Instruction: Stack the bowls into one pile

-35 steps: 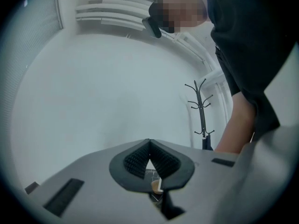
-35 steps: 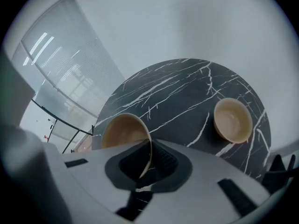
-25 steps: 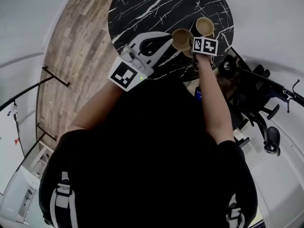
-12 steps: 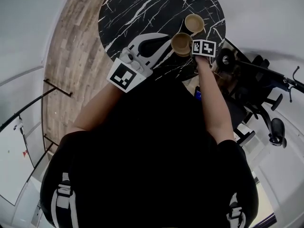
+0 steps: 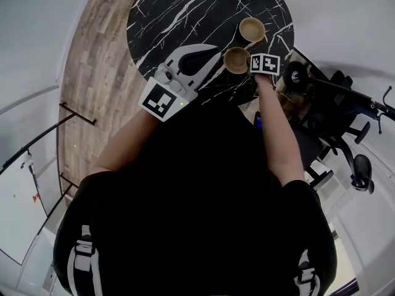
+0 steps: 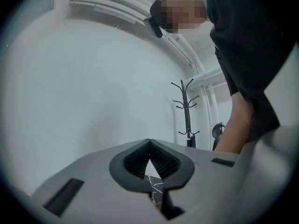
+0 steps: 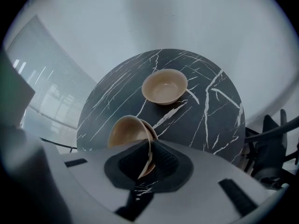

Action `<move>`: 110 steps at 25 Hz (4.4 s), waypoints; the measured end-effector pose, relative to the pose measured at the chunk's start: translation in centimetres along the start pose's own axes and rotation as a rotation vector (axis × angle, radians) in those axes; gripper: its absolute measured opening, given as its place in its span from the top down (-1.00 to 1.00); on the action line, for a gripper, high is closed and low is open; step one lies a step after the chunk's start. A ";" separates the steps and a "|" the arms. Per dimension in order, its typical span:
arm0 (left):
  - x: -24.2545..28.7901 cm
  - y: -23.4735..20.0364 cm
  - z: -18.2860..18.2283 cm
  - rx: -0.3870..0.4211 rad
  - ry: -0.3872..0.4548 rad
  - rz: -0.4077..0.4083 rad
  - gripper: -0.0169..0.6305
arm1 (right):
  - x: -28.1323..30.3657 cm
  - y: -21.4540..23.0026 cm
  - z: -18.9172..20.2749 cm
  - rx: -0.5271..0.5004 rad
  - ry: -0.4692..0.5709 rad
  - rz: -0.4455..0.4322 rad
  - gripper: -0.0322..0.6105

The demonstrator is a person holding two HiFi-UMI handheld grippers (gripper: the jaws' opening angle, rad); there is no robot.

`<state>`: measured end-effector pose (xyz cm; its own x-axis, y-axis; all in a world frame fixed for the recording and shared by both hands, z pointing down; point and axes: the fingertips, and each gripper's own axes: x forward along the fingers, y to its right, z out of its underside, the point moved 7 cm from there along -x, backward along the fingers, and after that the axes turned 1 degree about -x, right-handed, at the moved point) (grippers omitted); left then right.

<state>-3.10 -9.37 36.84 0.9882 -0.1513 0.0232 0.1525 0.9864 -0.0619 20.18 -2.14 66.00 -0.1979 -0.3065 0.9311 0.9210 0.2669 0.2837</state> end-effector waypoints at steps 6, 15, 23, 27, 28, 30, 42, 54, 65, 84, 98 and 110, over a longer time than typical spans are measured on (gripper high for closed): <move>0.1 0.0 -0.2 0.009 0.001 0.004 0.94 | 0.2 0.2 0.4 -0.002 -0.013 0.000 0.82; -0.2 0.4 -0.6 0.011 0.019 0.022 0.94 | -1.1 0.0 0.4 0.001 0.025 0.009 0.72; 0.6 0.3 -1.0 -0.002 0.013 0.062 0.94 | -3.6 0.5 -0.9 -0.009 0.093 0.026 0.71; 2.0 0.1 -1.0 0.014 0.025 0.083 0.94 | -4.5 1.6 -2.0 -0.003 0.118 0.040 0.70; 2.3 0.1 -1.0 0.016 0.026 0.088 0.94 | -4.7 1.9 -2.2 -0.002 0.122 0.043 0.69; 2.8 0.0 -1.0 0.019 0.022 0.093 0.94 | -4.8 2.3 -2.8 -0.004 0.128 0.044 0.69; 7.3 -2.2 -0.3 0.019 0.013 0.073 0.94 | -4.1 4.0 -6.5 -0.060 0.142 0.033 0.54; 13.9 -5.2 3.6 0.024 -0.012 -0.006 0.94 | -1.9 7.0 -11.0 -0.101 0.169 0.017 0.45; 16.9 -7.3 8.0 0.017 -0.087 -0.081 0.94 | 2.0 8.5 -12.3 -0.115 0.115 -0.018 0.45; 13.4 -6.4 8.5 -0.004 -0.122 -0.120 0.94 | 2.5 8.4 -12.9 -0.041 0.092 -0.031 0.86; 7.9 -3.4 6.1 0.027 -0.078 -0.051 0.94 | -2.7 4.9 -10.5 0.005 0.184 -0.026 0.86; 4.5 -0.7 5.3 0.038 -0.053 0.002 0.94 | -3.5 1.4 -5.5 -0.006 0.173 -0.043 0.86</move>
<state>1.19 -10.39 42.28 0.9863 -0.1464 0.0763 0.1487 0.9886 -0.0242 23.98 -5.69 61.89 -0.1770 -0.4700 0.8647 0.9151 0.2448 0.3204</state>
